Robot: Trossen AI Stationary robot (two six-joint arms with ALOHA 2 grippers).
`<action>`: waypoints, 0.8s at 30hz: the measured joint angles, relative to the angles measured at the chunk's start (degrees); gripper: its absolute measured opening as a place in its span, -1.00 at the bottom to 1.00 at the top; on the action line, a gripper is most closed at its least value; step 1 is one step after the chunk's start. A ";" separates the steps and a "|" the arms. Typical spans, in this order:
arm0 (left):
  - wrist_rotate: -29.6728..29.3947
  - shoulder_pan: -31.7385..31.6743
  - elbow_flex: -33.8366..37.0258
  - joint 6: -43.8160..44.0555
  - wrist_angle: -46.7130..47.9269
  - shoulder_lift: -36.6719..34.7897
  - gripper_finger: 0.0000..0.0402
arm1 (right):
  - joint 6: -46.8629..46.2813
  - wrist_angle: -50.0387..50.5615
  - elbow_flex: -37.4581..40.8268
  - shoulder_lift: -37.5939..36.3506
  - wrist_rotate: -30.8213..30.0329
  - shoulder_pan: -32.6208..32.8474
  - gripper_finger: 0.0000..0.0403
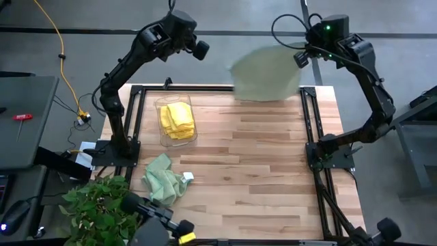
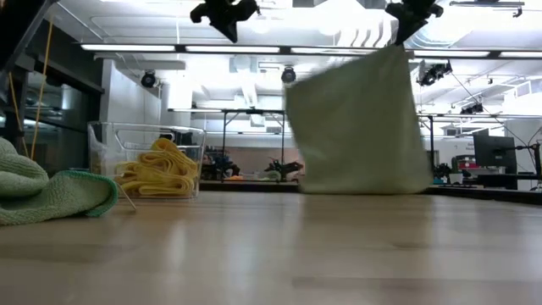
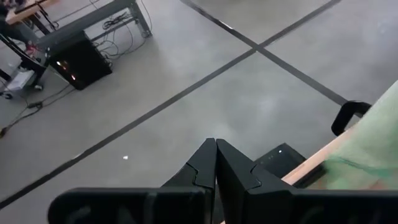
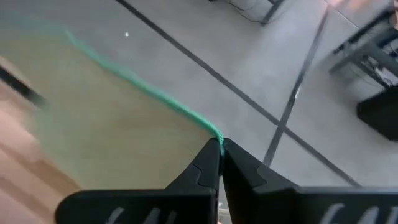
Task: Fold microfiber towels
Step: Fold the right green towel
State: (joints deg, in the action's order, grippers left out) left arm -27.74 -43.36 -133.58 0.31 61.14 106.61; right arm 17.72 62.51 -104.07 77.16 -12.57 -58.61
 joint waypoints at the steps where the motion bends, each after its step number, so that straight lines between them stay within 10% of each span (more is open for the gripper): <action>1: 0.07 -0.48 0.00 -0.08 0.07 0.00 -1.00 | 0.27 -0.06 0.00 0.02 0.86 -0.28 -1.00; 14: 8.53 0.90 0.00 2.30 -0.44 -0.02 -1.00 | -1.28 3.07 0.00 0.07 10.37 0.52 -1.00; 24: 31.29 6.90 0.95 -5.66 -12.39 -0.12 -1.00 | -5.54 4.60 0.00 0.03 12.63 8.61 -1.00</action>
State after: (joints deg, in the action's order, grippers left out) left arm 3.54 -36.46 -132.63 -5.35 48.76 106.49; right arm 12.18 67.11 -104.07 77.19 0.05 -49.99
